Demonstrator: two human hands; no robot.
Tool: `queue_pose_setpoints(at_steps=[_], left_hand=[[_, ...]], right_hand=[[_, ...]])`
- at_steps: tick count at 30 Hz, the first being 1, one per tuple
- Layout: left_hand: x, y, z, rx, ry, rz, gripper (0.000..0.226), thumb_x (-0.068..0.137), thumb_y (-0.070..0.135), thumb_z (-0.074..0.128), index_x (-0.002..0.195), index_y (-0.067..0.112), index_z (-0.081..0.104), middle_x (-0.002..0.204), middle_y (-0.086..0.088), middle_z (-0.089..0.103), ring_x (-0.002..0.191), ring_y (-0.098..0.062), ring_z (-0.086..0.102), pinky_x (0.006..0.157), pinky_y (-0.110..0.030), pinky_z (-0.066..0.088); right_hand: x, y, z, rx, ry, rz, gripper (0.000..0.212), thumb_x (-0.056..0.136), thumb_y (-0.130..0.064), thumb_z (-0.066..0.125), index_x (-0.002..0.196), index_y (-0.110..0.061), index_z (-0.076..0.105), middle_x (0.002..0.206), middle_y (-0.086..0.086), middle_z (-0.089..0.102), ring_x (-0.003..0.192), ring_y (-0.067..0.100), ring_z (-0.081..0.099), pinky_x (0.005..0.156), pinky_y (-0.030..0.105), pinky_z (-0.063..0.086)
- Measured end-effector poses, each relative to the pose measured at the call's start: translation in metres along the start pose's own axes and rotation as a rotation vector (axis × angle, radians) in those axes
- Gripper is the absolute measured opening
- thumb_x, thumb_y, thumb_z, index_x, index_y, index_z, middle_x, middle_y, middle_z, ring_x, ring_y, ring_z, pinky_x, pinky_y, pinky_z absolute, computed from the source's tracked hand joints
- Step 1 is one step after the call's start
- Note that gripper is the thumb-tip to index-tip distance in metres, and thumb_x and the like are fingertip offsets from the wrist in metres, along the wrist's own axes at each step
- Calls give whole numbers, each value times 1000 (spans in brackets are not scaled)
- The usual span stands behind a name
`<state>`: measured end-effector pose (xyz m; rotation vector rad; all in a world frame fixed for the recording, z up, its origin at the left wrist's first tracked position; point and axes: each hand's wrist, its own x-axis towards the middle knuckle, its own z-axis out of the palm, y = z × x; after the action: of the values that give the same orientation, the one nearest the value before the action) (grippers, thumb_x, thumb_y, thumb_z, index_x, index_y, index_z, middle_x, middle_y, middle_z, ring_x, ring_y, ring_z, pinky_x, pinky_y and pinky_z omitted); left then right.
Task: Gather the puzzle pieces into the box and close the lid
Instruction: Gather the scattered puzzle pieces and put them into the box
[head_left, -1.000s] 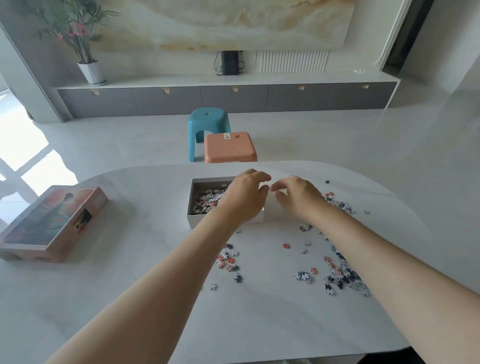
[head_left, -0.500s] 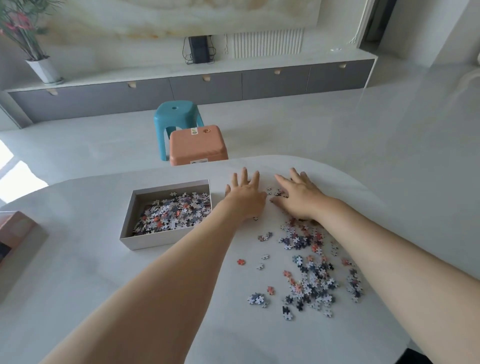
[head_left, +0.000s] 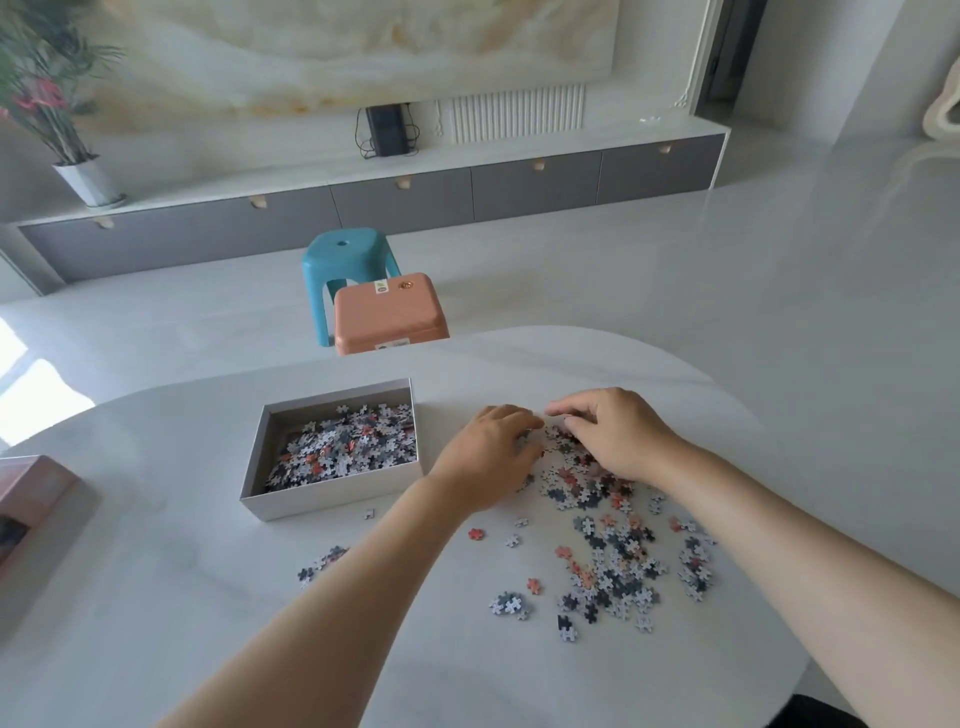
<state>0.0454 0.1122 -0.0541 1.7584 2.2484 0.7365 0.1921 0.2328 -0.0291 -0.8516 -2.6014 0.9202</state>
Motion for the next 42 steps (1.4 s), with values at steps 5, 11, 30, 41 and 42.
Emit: queue_pose_setpoints(at_steps=[5, 11, 30, 41, 42], left_hand=[[7, 8, -1, 63, -87, -89, 67, 90, 61, 41, 148, 31, 26, 155, 6, 26, 143, -15, 19, 117, -42, 20], [2, 18, 19, 184, -271, -11, 85, 83, 78, 29, 152, 33, 11, 161, 5, -2, 147, -11, -11, 120, -39, -8], [-77, 43, 31, 263, -122, 40, 116, 57, 94, 37, 152, 31, 13, 160, 9, 10, 148, -17, 1, 119, -47, 1], [-121, -8, -7, 193, 55, 7, 69, 84, 59, 33, 146, 28, 34, 147, 9, 39, 137, -13, 29, 116, -34, 24], [-123, -10, -11, 184, 77, -5, 65, 85, 57, 34, 142, 28, 38, 143, 9, 43, 133, -13, 33, 113, -34, 27]], right_hand=[[-8, 24, -10, -313, -45, 191, 52, 103, -40, 35, 152, -25, 30, 163, 1, 12, 151, 23, 9, 120, 43, 10], [-31, 23, 13, -355, -174, 166, 60, 105, -41, 22, 156, -20, -2, 162, 3, -16, 149, 18, -16, 121, 43, -7], [-102, 7, 36, -370, -2, 248, 67, 100, -56, 21, 157, -23, 7, 165, 4, -7, 151, 19, -8, 122, 43, -4], [-72, -61, 97, -72, 37, -53, 43, 102, -19, 42, 143, -8, 48, 154, 9, 38, 144, 26, 28, 119, 30, 17], [-69, -64, 97, 38, 40, -43, 39, 100, -13, 44, 138, -8, 54, 148, 8, 45, 140, 24, 36, 116, 25, 21]])
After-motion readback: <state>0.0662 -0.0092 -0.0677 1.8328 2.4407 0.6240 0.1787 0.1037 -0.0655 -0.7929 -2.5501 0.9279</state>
